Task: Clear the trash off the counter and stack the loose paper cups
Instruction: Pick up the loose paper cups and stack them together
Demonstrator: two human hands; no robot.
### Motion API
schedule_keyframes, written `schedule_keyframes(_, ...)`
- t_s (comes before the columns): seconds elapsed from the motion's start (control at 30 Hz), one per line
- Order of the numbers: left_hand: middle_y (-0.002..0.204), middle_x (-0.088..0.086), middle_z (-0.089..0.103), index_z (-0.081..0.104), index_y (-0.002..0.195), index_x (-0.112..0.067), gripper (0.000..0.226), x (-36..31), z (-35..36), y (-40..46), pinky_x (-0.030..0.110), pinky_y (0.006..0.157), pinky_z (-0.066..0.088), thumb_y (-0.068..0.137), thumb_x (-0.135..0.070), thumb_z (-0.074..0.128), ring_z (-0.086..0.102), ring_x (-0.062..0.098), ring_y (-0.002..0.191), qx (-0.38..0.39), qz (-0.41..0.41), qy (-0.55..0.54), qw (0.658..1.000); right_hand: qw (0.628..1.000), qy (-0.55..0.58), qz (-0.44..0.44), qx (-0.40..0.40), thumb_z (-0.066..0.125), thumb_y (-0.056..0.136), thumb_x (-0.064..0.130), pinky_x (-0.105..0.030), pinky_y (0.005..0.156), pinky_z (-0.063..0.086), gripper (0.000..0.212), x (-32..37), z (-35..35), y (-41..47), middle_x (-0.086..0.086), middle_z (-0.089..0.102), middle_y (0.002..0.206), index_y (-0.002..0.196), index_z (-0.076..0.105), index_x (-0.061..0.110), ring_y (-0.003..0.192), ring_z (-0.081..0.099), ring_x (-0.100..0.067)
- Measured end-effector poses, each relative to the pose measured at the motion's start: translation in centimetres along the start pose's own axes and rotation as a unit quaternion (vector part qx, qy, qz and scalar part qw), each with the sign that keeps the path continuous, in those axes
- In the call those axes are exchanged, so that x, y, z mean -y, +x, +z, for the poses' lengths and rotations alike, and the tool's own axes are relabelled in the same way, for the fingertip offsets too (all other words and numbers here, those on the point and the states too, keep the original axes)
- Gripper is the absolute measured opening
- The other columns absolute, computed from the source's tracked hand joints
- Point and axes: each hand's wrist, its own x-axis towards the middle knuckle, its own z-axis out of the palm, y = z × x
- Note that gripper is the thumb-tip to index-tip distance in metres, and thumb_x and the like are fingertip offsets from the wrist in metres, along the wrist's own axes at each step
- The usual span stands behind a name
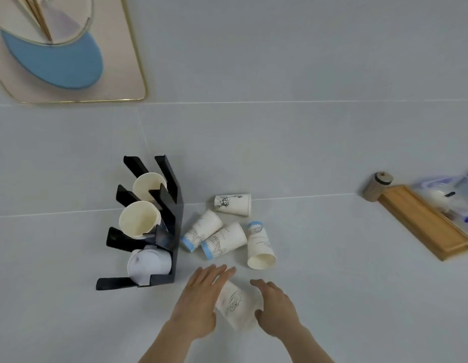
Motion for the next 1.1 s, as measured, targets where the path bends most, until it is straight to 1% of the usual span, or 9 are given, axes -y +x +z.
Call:
schedule_keyframes(0.17,0.168,-0.013,0.003,0.005,0.158,-0.04,0.108,-1.1,3.1,1.2,0.031,0.121,-0.01,0.079,-0.021,0.076,-0.005,0.017,0.156,0.072,-0.002,-0.003,0.997,0.993,0.116,0.018,0.008,0.059,0.091,0.023,-0.031,0.091,0.054,0.034,-1.6,1.6,2.2,0.008,0.068,0.107,0.123,0.065,0.033,0.11,0.068,-0.018)
schedule_keyframes(0.33,0.156,-0.02,0.032,0.02,0.15,-0.048,0.096,-1.1,3.2,3.6,0.028,0.122,0.019,0.072,-0.051,0.075,0.028,0.006,0.146,-0.037,-0.02,-0.111,0.993,0.968,0.245,0.008,-0.056,0.063,0.093,0.027,-0.033,0.077,0.057,0.009,-0.3,-1.1,4.6,0.009,0.07,0.084,0.088,0.068,0.033,0.079,0.068,-0.016)
schedule_keyframes(0.4,0.146,-0.029,0.04,0.032,0.145,-0.047,0.095,-1.2,2.7,4.9,0.024,0.11,0.037,0.064,-0.052,0.081,0.04,-0.003,0.133,-0.105,-0.054,-0.208,0.971,0.946,0.309,0.008,-0.1,0.066,0.092,0.03,-0.033,0.071,0.057,0.009,0.7,-3.1,5.2,0.008,0.07,0.081,0.088,0.072,0.026,0.069,0.064,-0.012)
schedule_keyframes(0.53,0.127,-0.026,0.055,0.045,0.127,-0.047,0.091,-1.3,2.2,6.5,0.018,0.086,0.045,0.051,-0.03,0.092,0.057,0.002,0.115,-0.194,-0.176,-0.396,0.88,0.895,0.438,0.007,-0.082,0.066,0.092,0.026,-0.035,0.06,0.058,0.013,2.0,-6.4,5.7,-0.002,0.077,0.086,0.09,0.077,0.02,0.059,0.068,-0.014)
schedule_keyframes(0.67,0.122,-0.015,0.06,0.043,0.112,-0.06,0.095,-0.4,4.0,6.1,0.035,0.088,0.052,0.039,-0.033,0.095,0.061,0.013,0.11,-0.217,-0.238,-0.457,0.829,0.936,0.239,0.031,-0.256,0.067,0.088,0.02,-0.041,0.073,0.059,0.021,-0.2,-5.8,7.1,0.004,0.069,0.107,0.108,0.07,0.027,0.087,0.069,-0.015)
schedule_keyframes(0.73,0.124,-0.014,0.059,0.041,0.116,-0.059,0.101,-0.3,4.7,5.6,0.033,0.089,0.05,0.035,-0.033,0.097,0.06,0.014,0.113,-0.217,-0.257,-0.474,0.814,0.968,0.106,0.013,-0.228,0.072,0.083,0.016,-0.038,0.076,0.057,0.049,-1.9,-4.9,7.9,0.005,0.056,0.128,0.128,0.061,0.03,0.111,0.06,-0.019)
schedule_keyframes(0.83,0.132,-0.022,0.053,0.038,0.138,-0.045,0.121,-0.6,4.7,4.8,0.027,0.091,0.044,0.035,-0.031,0.099,0.055,0.007,0.119,-0.211,-0.245,-0.482,0.814,0.986,0.044,-0.01,-0.161,0.078,0.079,0.018,-0.038,0.083,0.057,0.07,-3.4,-4.0,8.8,0.004,0.046,0.141,0.142,0.051,0.034,0.124,0.053,-0.022)
schedule_keyframes(0.93,0.129,-0.026,0.056,0.036,0.142,-0.045,0.122,-0.5,3.9,4.4,0.024,0.091,0.044,0.04,-0.027,0.099,0.056,0.001,0.117,-0.211,-0.241,-0.477,0.818,0.982,0.041,0.014,-0.185,0.073,0.086,0.014,-0.038,0.081,0.056,0.052,-3.7,-3.8,9.9,0.002,0.056,0.132,0.134,0.059,0.03,0.109,0.065,-0.026)
schedule_keyframes(1.1,0.12,-0.045,0.052,0.045,0.118,-0.058,0.093,0.3,3.2,3.9,0.023,0.087,0.051,0.049,-0.025,0.096,0.054,-0.017,0.108,-0.218,-0.245,-0.436,0.838,0.923,0.158,0.07,-0.345,0.058,0.095,0.008,-0.033,0.065,0.041,0.02,-2.4,-4.5,10.0,-0.005,0.072,0.095,0.105,0.073,0.017,0.076,0.064,-0.029)
